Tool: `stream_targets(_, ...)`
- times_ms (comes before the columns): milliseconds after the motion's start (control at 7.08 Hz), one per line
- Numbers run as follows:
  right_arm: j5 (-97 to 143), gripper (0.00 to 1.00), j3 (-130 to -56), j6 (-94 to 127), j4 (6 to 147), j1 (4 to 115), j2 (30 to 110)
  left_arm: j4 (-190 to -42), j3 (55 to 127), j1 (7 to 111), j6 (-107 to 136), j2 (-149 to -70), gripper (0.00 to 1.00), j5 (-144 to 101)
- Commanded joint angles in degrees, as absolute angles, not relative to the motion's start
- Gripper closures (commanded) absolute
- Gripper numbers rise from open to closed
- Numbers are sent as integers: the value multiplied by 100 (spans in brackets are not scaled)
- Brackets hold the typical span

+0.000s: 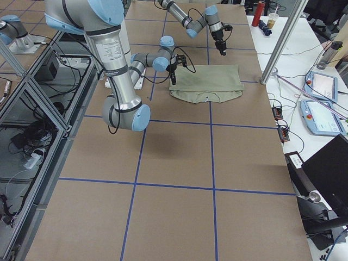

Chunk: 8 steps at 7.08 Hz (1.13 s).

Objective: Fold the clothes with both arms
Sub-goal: 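Release and raise the left gripper while the right gripper moves to the near corner, then grasp the shirt corner nearest the robot with the right gripper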

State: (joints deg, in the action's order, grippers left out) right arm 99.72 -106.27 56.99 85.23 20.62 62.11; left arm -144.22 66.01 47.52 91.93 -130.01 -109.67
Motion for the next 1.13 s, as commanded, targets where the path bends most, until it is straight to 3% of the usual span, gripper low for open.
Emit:
stream_targets(0,9783,79,-10486,4802,8561,1899,6205,-14458,6644,4729,9193,-12841,53,-10969)
stream_targets(141,9765,80,-10451,4773,8561,1890,6205,-14467,6636,4711,9193,-12832,53,-10960)
stream_targets(424,9738,100,-10459,4555,8648,1907,6196,-14476,6645,4702,9193,-12779,52,-10960)
stream_targets(989,9835,100,-10677,4359,8789,2188,6327,-14476,6645,4658,9246,-12788,50,-10934)
